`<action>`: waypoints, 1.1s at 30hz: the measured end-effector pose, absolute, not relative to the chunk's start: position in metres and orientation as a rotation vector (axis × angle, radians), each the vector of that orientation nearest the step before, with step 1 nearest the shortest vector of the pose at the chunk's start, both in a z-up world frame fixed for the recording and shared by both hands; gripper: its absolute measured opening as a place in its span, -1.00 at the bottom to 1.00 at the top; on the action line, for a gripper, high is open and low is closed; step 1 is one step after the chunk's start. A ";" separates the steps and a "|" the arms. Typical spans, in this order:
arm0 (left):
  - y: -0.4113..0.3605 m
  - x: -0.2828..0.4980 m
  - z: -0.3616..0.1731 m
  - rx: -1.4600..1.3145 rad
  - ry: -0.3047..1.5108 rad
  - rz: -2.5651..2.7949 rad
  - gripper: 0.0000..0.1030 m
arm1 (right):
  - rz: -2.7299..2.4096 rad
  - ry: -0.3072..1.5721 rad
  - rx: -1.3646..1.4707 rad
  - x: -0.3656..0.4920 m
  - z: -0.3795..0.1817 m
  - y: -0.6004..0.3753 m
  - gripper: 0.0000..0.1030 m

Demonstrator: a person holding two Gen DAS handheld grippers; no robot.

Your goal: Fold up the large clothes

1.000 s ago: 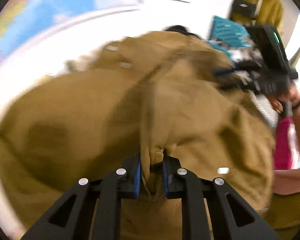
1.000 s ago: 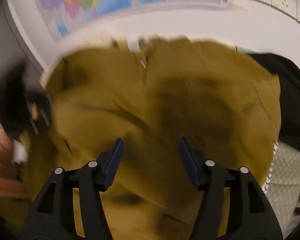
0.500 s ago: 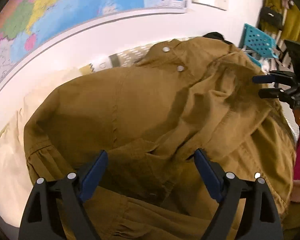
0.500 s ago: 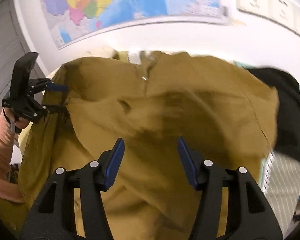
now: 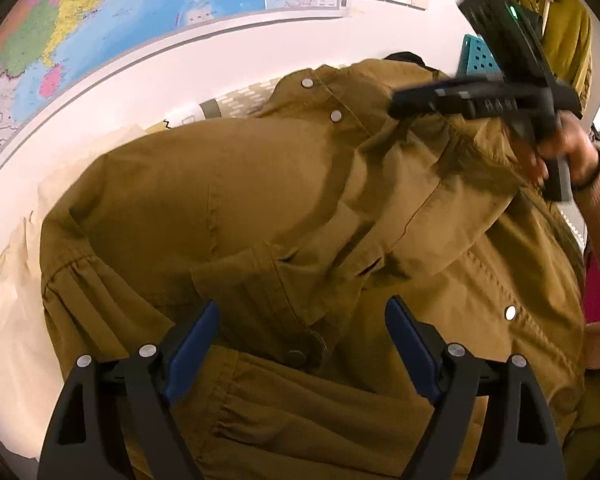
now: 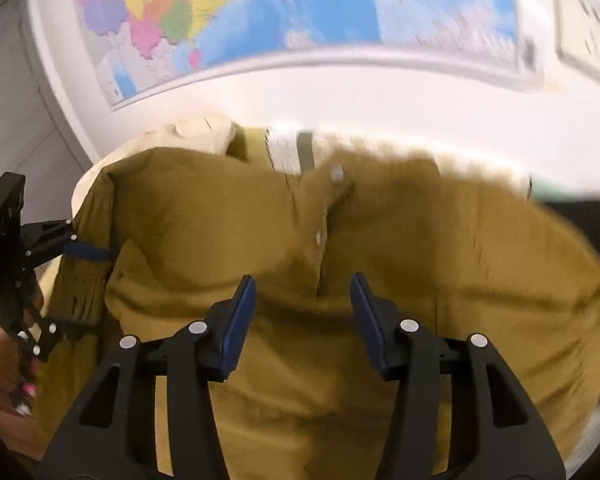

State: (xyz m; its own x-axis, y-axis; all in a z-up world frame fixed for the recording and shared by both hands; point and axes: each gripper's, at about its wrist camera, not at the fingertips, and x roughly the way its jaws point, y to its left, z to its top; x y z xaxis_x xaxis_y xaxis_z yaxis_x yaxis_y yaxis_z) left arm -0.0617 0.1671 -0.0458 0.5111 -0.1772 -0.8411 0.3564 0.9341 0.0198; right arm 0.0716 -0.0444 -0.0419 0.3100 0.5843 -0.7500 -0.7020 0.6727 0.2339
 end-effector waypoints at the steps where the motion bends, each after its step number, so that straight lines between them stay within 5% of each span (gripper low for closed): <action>1: 0.168 -0.061 -0.048 0.195 0.987 -0.318 0.59 | 0.860 0.930 -0.191 0.072 -0.044 -0.036 -0.04; 5: 0.174 -0.060 -0.052 0.155 1.002 -0.307 0.54 | 0.922 1.019 -0.426 0.066 -0.075 0.001 0.04; 7: 0.177 -0.059 -0.052 0.146 1.010 -0.299 0.54 | 0.904 0.987 -0.554 0.057 -0.084 0.010 -0.13; 9: 0.180 -0.061 -0.051 0.134 1.010 -0.290 0.53 | 0.903 0.955 -0.595 0.051 -0.082 0.012 -0.91; 15: 0.189 -0.068 -0.038 0.096 0.971 -0.275 0.53 | 0.819 0.926 -0.307 0.086 -0.053 -0.011 -0.90; 19: 0.191 -0.069 -0.037 0.085 0.982 -0.257 0.53 | 0.747 0.995 -0.335 0.094 -0.081 -0.006 -0.62; 23: 0.193 -0.072 -0.037 0.071 0.980 -0.256 0.53 | 0.771 0.896 -0.244 0.072 -0.049 -0.013 -0.39; 27: 0.203 -0.086 -0.022 -0.008 0.908 -0.275 0.54 | 0.922 0.812 -0.273 0.026 -0.027 -0.001 -0.36; 33: 0.219 -0.113 -0.007 -0.062 0.845 -0.215 0.56 | 0.997 0.972 -0.426 -0.007 -0.084 0.044 -0.23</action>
